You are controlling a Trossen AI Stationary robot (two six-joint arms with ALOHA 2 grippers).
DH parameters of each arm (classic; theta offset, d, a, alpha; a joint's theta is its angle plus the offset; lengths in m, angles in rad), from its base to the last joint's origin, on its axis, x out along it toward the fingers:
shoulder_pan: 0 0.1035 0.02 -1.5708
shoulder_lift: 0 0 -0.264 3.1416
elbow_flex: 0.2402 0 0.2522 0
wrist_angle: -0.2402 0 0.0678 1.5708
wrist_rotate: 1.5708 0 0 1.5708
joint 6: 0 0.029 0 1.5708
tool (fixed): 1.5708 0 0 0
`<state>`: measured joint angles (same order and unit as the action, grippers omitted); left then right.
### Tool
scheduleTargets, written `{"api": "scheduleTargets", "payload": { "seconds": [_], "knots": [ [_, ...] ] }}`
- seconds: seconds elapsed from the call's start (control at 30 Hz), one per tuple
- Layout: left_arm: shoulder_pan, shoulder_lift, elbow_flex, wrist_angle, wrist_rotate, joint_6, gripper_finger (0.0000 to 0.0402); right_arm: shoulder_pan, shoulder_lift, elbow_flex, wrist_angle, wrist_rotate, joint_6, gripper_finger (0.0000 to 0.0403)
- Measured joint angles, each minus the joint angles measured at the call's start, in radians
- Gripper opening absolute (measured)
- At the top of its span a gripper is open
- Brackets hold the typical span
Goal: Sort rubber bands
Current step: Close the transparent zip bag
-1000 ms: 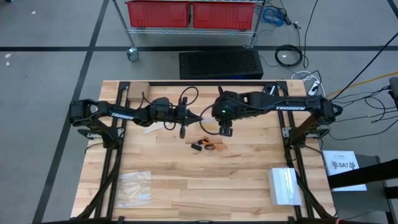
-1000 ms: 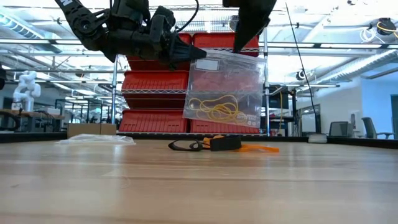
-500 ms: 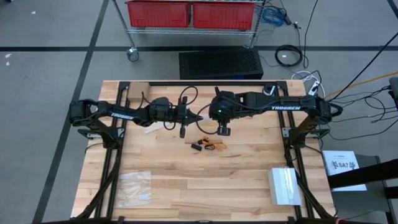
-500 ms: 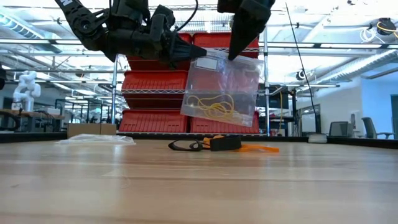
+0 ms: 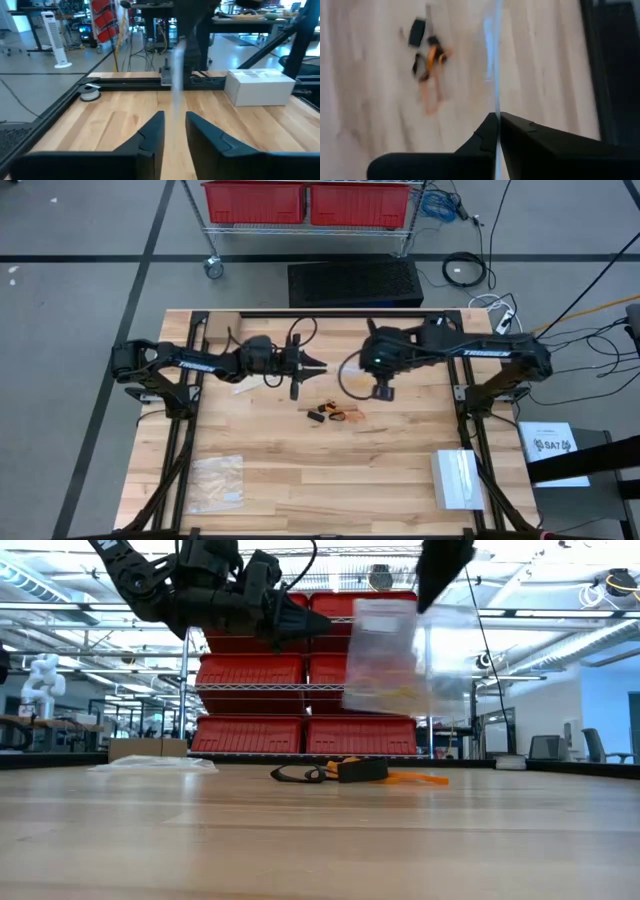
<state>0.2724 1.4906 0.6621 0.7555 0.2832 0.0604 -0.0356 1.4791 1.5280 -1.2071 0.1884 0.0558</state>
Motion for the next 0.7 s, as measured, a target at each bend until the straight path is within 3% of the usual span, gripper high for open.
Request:
{"api": "scheduleTargets", "payload": {
  "seconds": [0.33, 0.5, 0.7],
  "knots": [
    [0.041, 0.0, 0.0, 0.015, -0.001, -0.003, 0.0118, 0.021, -0.028, 0.0, -0.189, -0.277, 0.098, 0.0],
    [0.052, 0.0, 0.0, 0.013, -0.001, -0.003, 0.0118, 0.032, -0.028, -0.049, -0.243, -0.301, 0.114, 0.0],
    [0.06, 0.0, 0.0, -0.011, -0.001, -0.004, 0.0118, 0.004, -0.028, -0.256, -0.178, -0.317, 0.059, 0.0]
  ]
}}
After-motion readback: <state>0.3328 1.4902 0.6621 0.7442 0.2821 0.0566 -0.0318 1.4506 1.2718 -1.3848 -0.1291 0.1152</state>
